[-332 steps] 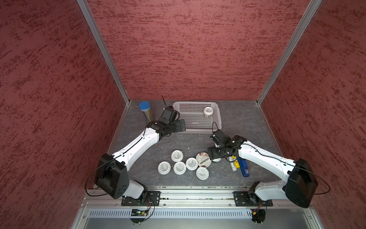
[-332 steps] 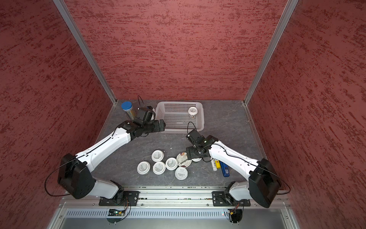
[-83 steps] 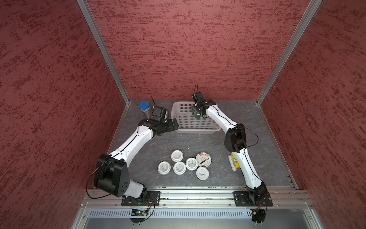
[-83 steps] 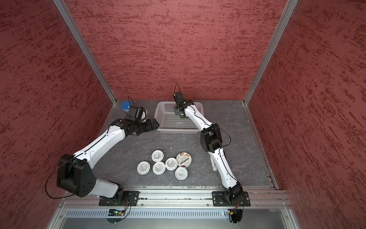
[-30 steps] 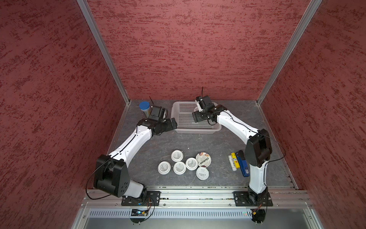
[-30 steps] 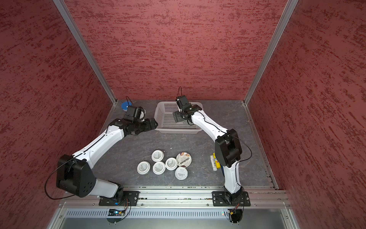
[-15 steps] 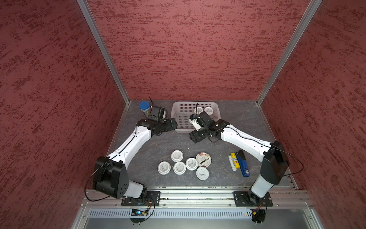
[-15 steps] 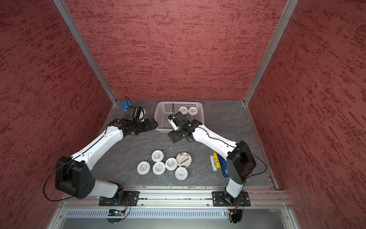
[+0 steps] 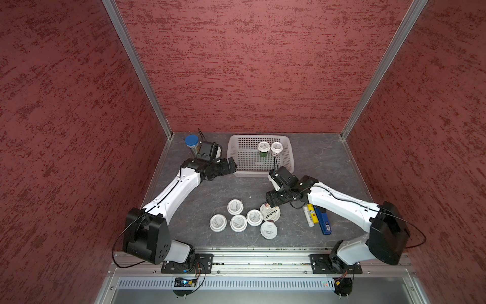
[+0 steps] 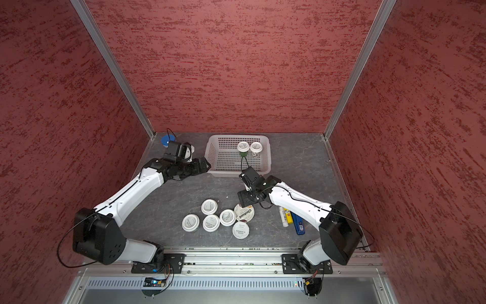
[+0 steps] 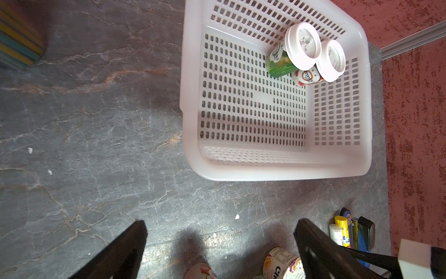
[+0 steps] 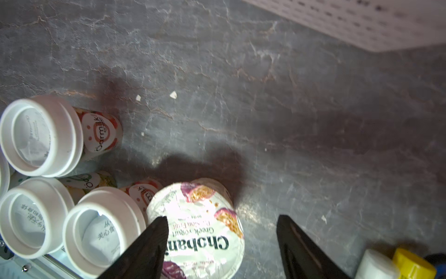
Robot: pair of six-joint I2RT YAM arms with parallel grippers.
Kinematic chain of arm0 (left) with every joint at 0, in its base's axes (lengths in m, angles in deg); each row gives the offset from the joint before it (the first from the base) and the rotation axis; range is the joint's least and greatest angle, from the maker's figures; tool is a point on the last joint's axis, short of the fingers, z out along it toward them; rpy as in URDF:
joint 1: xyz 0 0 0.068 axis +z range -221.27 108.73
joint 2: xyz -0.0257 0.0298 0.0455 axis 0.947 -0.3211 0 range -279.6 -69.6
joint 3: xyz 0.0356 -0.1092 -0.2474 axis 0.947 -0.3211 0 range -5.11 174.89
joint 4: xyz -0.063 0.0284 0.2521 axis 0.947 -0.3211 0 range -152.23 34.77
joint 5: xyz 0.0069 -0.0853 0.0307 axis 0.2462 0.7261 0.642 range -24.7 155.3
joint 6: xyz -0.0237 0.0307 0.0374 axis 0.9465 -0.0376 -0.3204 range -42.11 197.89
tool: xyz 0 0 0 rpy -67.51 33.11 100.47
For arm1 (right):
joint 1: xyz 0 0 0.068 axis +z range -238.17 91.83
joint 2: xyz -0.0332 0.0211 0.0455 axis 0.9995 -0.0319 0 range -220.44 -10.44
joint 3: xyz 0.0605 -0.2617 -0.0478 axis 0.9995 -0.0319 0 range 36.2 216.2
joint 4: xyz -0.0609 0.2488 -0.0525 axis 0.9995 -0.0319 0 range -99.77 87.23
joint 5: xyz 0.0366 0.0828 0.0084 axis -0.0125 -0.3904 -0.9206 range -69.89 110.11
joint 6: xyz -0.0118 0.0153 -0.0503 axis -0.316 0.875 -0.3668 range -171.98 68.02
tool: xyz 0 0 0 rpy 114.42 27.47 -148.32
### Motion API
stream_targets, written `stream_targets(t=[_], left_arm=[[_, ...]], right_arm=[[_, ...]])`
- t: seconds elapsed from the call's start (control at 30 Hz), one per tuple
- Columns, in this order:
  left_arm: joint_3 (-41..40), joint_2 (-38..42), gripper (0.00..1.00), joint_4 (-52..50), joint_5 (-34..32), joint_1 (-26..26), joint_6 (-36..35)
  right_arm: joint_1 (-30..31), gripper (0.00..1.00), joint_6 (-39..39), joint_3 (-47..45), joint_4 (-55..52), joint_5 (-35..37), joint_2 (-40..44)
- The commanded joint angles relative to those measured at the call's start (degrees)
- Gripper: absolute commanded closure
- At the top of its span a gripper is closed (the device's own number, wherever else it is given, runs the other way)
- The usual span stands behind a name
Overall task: Put the yogurt in the basket
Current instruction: Pick up the yogurt from the center of the board.
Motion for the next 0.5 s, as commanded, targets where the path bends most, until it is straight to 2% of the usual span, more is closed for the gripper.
stream_targets(t=[0.0,0.3,0.47], left_arm=[[-0.5,1.5,0.03,0.7,1.0,-0.1,-1.1],[-1.1,2.6,0.01,0.6,0.0,-0.2,-1.2],[-1.1,2.0,0.01,0.9,0.2,-0.1,-1.1]], right_arm=[[-1.4,0.25,4.4,-3.3,0.4,-3.3,3.6],[-3.0,0.32,8.3,-10.9,5.7,-14.5,6.6],[-3.5,0.38,8.9,-12.6,6.5,-14.5,7.2]])
